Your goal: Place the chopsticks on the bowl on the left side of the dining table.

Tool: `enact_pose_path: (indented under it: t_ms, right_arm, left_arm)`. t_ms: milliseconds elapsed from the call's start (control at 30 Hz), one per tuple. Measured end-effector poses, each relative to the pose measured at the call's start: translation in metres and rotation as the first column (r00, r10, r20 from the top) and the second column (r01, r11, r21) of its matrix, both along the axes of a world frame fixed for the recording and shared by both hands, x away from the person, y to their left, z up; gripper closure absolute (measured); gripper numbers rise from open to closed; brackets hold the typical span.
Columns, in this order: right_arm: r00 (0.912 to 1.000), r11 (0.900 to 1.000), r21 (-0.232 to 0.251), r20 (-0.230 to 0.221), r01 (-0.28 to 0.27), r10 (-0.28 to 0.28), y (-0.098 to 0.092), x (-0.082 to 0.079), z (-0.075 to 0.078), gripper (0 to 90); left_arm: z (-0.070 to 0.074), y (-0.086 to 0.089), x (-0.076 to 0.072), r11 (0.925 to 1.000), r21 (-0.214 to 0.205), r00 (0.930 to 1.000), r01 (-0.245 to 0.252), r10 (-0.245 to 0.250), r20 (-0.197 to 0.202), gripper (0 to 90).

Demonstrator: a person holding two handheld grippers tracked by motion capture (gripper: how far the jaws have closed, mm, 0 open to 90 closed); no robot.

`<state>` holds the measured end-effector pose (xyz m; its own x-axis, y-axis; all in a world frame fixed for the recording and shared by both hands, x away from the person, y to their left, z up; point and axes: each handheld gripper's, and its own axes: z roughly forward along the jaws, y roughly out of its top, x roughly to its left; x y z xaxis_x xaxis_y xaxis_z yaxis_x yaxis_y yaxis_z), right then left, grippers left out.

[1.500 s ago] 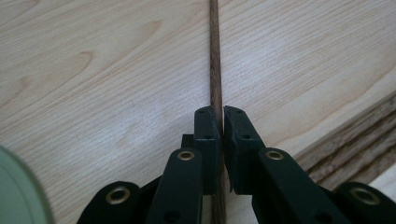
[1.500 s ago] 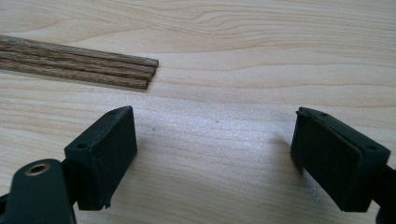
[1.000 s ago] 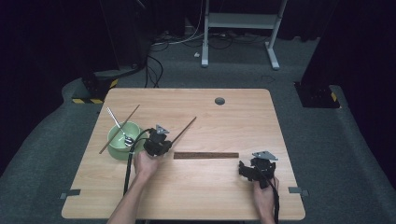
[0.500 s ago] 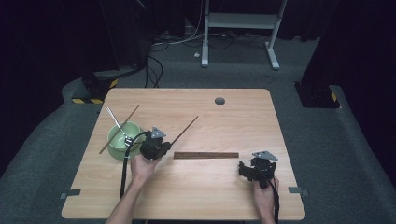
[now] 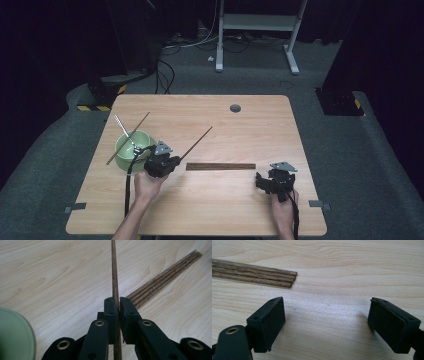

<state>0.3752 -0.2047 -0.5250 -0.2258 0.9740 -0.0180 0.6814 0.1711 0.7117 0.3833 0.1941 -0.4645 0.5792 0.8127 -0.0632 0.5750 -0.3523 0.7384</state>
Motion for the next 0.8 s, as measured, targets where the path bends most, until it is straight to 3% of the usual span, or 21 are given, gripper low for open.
enact_pose_path:
  t_ms: [800]
  right_arm:
    - [1.0000, 1.0000, -0.001, 0.000, -0.004, 0.004, 0.000, 0.000, 0.000, 13.9]
  left_arm:
    - [0.009, 0.028, -0.031, 0.9998, -0.011, 0.9991, -0.017, 0.018, 0.039, 84.0]
